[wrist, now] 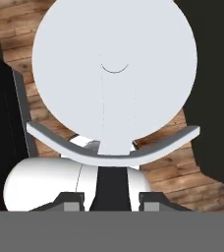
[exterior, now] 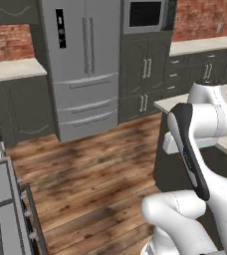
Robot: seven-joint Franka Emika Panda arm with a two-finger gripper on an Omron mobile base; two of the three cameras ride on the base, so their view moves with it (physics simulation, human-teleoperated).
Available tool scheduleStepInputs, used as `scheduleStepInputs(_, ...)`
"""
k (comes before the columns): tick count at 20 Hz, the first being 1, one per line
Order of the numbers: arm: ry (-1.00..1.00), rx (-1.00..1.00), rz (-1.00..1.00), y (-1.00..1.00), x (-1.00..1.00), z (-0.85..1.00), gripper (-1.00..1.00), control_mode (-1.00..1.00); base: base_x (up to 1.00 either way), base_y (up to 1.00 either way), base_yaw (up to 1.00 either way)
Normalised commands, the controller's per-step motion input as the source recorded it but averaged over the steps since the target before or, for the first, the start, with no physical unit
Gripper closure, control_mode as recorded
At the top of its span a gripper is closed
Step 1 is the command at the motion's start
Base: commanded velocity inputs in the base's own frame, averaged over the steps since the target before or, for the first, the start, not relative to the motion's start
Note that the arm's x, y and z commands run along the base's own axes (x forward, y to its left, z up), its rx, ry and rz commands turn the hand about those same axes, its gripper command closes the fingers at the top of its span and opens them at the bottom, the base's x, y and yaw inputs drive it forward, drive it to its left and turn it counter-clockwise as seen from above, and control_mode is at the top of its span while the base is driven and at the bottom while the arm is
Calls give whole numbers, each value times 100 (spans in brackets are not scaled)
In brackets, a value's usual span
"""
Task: Take the pizza cutter from the drawer on the left and place it on the dining counter for cutting.
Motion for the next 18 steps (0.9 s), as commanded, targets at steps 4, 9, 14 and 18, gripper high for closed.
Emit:
scheduleStepInputs(4, 0, 0, 0, 0, 0, 0, 100, 100, 0, 0, -72)
scheduleStepInputs(9, 0, 0, 0, 0, 0, 0, 100, 100, 0, 0, -75)
scheduleStepInputs(14, 0, 0, 0, 0, 0, 0, 100, 100, 0, 14, -72)
scheduleStepInputs(18, 0, 0, 0, 0, 0, 0, 100, 100, 15, 94, -57)
